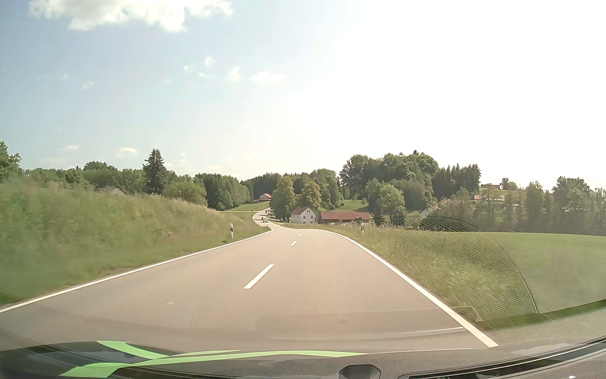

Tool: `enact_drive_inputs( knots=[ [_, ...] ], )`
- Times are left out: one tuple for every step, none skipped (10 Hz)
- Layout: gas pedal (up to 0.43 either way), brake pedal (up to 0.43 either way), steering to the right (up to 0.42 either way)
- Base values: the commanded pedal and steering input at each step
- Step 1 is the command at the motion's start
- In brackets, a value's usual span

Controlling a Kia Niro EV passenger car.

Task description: Follow the waypoints while adhering to traffic rules and regulations

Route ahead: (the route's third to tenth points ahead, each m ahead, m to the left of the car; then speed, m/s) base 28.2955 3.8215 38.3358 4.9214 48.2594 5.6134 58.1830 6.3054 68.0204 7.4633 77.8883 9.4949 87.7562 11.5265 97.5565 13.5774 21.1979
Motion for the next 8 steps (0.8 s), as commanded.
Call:
enact_drive_inputs(
  knots=[
    [0.079, 0.0, -0.008],
    [0.079, 0.0, -0.008],
    [0.079, 0.0, -0.008],
    [0.079, 0.0, -0.009],
    [0.079, 0.0, -0.008],
    [0.079, 0.0, -0.009],
    [0.079, 0.0, -0.009],
    [0.079, 0.0, -0.009]
  ],
)
